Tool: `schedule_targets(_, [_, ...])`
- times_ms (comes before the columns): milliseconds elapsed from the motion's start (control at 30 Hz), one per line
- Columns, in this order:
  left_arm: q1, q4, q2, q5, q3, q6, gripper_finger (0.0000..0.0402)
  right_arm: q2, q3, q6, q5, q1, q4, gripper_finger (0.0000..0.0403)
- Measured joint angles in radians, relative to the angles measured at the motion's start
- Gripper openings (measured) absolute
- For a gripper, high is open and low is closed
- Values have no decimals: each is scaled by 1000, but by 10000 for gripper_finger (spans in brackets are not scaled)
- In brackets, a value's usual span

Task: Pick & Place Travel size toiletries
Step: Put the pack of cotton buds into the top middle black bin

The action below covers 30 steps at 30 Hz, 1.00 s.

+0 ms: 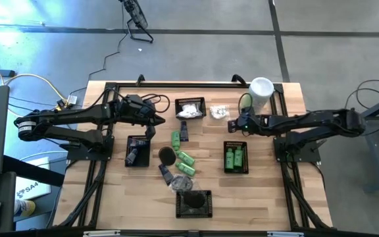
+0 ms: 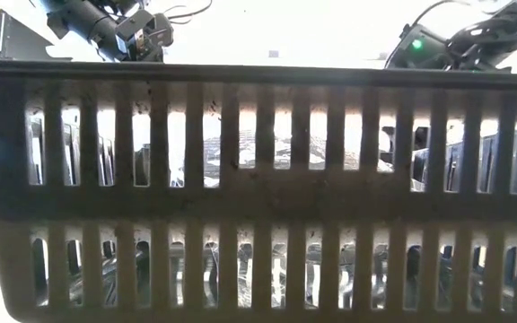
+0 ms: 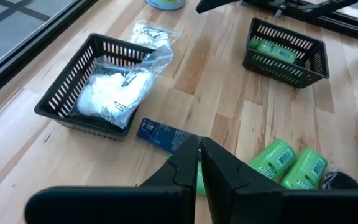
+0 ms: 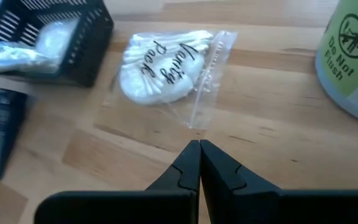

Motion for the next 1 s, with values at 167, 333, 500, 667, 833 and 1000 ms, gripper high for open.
schedule_targets(167, [0,1,0,-4,0,0,17,49,0,2,0,1,33,3])
schedule_targets(333, [0,1,0,-4,0,0,17,79,0,-1,6,1,86,3])
schedule_targets(500, [0,1,0,-4,0,0,17,83,0,-63,-8,1,85,3])
schedule_targets(667, [0,1,0,-3,0,0,17,83,0,-56,-4,1,87,3])
schedule_targets(833, [0,1,0,-3,0,0,17,83,0,-78,-10,1,87,33])
schedule_targets(1000, [0,1,0,-4,0,0,17,83,0,-52,-1,1,87,113])
